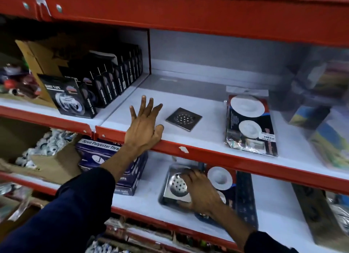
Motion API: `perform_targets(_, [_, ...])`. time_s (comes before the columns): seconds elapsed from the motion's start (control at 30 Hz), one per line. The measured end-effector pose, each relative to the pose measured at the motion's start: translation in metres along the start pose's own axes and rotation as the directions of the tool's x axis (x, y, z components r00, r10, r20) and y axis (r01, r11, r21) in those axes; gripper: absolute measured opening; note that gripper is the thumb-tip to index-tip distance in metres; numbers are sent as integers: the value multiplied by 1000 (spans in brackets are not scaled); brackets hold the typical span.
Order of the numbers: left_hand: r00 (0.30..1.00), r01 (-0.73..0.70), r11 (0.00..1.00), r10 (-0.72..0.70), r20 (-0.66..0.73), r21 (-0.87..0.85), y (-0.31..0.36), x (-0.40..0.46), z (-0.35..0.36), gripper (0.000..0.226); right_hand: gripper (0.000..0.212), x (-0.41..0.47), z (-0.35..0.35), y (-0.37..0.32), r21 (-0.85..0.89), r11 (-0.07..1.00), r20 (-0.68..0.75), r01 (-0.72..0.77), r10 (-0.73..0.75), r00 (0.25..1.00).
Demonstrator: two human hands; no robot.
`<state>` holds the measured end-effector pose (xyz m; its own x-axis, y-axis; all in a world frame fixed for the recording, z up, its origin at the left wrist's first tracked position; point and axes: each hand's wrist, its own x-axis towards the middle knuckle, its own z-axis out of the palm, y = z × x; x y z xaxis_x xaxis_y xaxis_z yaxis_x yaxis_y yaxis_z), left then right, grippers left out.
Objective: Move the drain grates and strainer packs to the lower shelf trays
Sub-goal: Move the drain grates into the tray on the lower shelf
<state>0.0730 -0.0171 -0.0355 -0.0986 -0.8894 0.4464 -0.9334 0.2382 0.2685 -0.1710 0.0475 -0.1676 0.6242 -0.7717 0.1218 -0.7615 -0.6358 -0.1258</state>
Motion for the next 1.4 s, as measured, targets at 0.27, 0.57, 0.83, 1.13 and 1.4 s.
perform_targets(0.27, [1000,28,1000,-28,11,0,-1,2,2,74,86,41,58,-4,-35,971,366,-237,233,901])
perform_targets(0.57, [1000,7,1000,-7,0,30,-7,3,5,76,58,28,14,-5,56,998,-22,-22,23,999])
perform_targets(0.83, [1000,4,998,-4,-8,56,-6,3,7,77,33,45,-103,-12,-152,980,-640,127,-196,743])
perform_targets(1.13, [999,33,997,-35,26,68,-4,2,6,79,83,132,-150,24,42,934,17,-355,355,935])
perform_targets(1.4, [998,40,997,-43,46,71,-4,3,4,81,94,123,-158,26,23,963,-103,-269,270,957])
